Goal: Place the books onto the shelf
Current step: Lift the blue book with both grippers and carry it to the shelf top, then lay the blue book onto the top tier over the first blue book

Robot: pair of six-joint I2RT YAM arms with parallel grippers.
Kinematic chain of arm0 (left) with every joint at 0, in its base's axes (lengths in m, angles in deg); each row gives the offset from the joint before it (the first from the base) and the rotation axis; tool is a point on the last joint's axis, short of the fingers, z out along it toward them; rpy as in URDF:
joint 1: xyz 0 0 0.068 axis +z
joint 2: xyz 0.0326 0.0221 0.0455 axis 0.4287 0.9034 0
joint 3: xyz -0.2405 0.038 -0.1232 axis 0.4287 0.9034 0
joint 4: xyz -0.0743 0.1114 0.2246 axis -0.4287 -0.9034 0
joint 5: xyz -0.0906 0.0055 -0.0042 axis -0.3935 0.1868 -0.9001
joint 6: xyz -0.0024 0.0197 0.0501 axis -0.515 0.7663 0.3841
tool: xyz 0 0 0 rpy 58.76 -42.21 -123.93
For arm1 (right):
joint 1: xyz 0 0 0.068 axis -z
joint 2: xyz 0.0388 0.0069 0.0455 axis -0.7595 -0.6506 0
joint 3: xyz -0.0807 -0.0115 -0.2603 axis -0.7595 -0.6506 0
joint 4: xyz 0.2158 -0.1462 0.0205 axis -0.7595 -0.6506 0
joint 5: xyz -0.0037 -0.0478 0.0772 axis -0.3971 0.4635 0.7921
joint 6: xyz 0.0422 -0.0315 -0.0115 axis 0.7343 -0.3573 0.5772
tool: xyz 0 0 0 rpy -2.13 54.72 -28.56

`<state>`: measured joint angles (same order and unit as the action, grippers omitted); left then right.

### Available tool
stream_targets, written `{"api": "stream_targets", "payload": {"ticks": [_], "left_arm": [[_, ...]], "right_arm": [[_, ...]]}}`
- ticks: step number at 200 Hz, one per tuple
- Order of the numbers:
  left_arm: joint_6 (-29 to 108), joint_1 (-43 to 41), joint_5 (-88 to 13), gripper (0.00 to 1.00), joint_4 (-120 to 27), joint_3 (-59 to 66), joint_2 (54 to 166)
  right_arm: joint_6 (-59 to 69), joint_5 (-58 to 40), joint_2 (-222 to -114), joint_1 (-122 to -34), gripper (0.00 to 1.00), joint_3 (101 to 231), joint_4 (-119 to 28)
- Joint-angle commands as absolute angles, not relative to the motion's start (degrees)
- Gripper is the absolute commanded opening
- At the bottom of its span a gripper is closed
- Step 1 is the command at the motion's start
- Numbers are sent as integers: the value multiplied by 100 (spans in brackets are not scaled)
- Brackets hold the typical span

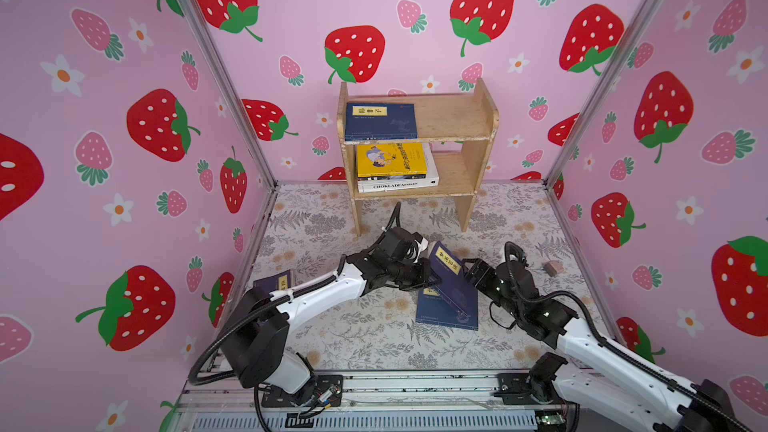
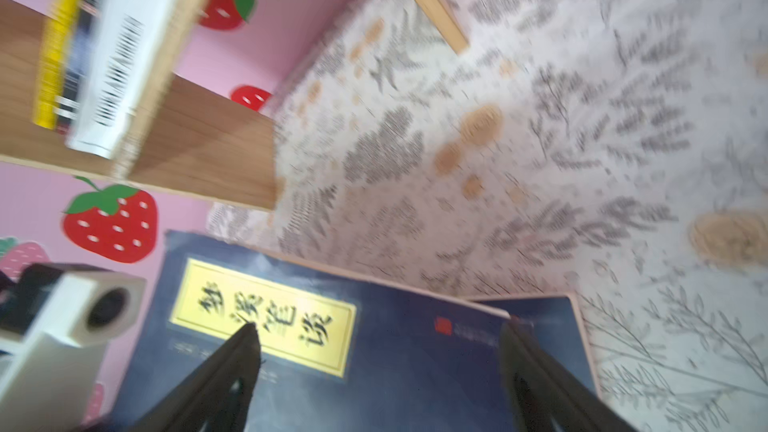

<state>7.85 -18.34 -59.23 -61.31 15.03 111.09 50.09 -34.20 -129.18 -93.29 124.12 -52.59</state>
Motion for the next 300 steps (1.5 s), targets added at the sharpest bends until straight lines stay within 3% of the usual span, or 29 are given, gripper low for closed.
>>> {"api": "stream_targets", "payload": {"ticks": [1, 56, 103, 143, 166, 223, 300], "left_arm": [[1589, -1632, -5860, 0, -6822, 652, 10321], [2553, -873, -5276, 0, -7796, -1649, 9741], [2027, 384, -6102, 0, -7645, -3979, 10926], [1000, 1261, -6964, 0, -7396, -5583, 12273], [321, 1615, -7208, 0, -6825, -5783, 12779], [-114, 1857, -7369, 0, -6424, -5912, 13339], [-361, 1958, -7695, 0, -6569, -5974, 13563]], "right_arm": [[3841, -4051, -12904, -9285, 97, 13423, -5389], [1908, -3401, -14061, -9257, 99, 15937, -4557], [1181, -2865, -15075, -9259, 99, 17336, -3780], [771, -3445, -15780, -9250, 100, 17745, -2602], [601, -3536, -16238, -9254, 100, 17849, -1759], [470, -3063, -17667, -9256, 94, 19159, -1666], [841, -3477, -18758, -9231, 76, 20092, -2017]]}}
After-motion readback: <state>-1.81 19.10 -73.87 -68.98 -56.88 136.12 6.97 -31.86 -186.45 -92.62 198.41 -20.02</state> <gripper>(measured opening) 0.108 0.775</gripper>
